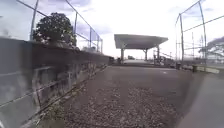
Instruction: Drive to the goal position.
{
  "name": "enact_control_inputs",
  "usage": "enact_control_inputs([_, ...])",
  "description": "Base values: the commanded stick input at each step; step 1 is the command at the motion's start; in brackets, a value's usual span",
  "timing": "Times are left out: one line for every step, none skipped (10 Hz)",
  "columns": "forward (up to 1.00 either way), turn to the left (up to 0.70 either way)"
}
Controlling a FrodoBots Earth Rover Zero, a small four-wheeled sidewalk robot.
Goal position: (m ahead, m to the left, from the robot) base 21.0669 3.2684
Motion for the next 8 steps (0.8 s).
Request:
enact_control_inputs([0.50,-0.50])
enact_control_inputs([0.50,-0.50])
enact_control_inputs([0.50,-0.50])
enact_control_inputs([0.50,0.00])
enact_control_inputs([0.50,0.00])
enact_control_inputs([0.50,0.00])
enact_control_inputs([0.50,0.00])
enact_control_inputs([0.50,0.00])
